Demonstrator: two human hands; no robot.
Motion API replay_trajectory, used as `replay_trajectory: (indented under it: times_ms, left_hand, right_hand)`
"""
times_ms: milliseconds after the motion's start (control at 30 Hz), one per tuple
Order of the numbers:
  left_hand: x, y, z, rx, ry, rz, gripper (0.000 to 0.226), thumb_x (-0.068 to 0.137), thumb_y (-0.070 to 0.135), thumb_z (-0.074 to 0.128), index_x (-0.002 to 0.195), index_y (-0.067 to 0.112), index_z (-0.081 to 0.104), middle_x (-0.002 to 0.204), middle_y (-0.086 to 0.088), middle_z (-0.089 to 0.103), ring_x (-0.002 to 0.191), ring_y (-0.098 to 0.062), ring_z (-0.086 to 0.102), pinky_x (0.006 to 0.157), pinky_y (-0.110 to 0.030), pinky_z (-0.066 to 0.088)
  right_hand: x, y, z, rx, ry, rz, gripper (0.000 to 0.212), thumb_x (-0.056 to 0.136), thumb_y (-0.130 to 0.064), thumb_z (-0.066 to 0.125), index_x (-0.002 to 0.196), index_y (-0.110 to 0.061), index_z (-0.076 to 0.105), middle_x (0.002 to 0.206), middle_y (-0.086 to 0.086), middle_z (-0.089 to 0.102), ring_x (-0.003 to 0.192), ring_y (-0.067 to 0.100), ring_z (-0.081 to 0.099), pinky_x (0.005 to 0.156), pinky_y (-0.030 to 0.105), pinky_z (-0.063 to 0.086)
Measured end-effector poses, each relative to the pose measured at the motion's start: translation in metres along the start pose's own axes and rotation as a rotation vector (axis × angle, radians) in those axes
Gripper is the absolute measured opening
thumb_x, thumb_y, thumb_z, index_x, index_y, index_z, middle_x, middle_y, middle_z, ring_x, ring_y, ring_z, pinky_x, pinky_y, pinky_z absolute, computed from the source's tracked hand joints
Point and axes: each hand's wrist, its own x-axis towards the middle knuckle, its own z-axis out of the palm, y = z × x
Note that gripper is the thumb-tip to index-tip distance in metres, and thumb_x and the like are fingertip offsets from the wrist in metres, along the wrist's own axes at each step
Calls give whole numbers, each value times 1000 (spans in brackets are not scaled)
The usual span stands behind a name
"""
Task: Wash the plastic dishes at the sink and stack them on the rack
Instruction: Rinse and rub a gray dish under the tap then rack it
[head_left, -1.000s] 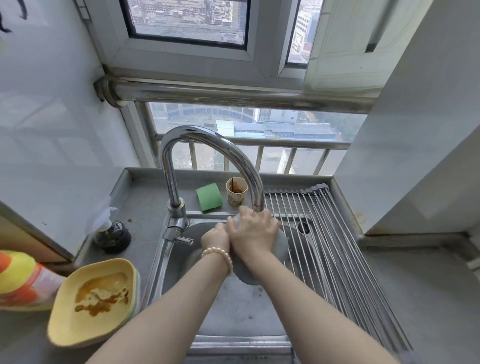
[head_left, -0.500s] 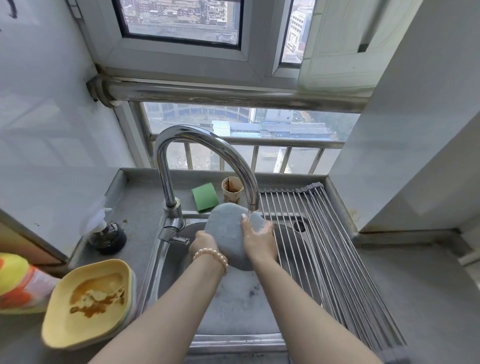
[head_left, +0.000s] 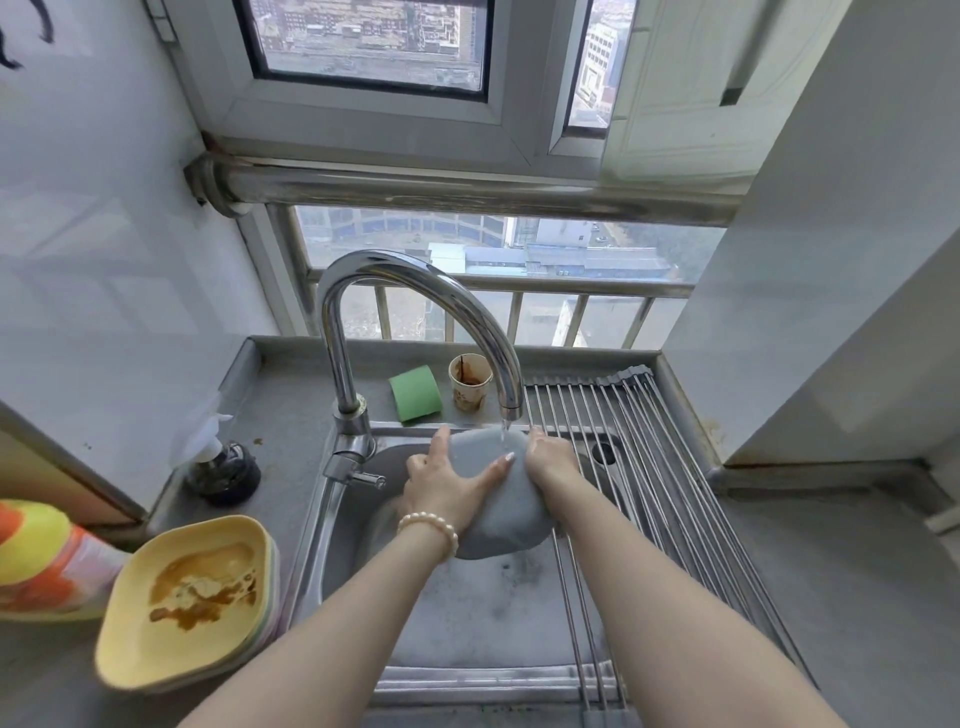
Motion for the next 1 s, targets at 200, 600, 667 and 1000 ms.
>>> replay_trajectory:
  times_ms: [200,600,667,1000]
  left_hand:
    - [18,-2,-10,-656,142,-348,59,67,64,72,80,7,65,83,-7,66,81,-27,63,72,-30,49]
    - [25,-6,3,-1307,105,-623,53,78,55,66,106,10,62,109,-12,69,84,-27,67,62,-34,54]
    - [32,-18,11,-1285,99,-655,65,57,59,73,101,11,64,95,-8,71,78,-27,69,75,-44,58]
    - [16,-9,-10,-678,3,-487,40,99,21,35,123,-3,56,130,-21,56,117,-36,53,94,-36,45]
  right_hand:
    - [-5,-10,3,-213,135,-182,42,100,-28,31,117,-6,63,127,16,59,117,33,53,93,34,40]
    - [-45,14,51,-203,332,-517,63,88,-46,40,144,-16,37,155,13,18,143,32,17,113,48,24]
    - [-38,9,45,19,278,-291,62,93,-44,46,147,-17,31,151,12,24,134,30,34,103,39,37]
    - [7,24,6,164,172,-75,39,102,-29,36,102,0,61,112,18,63,97,30,56,72,25,33]
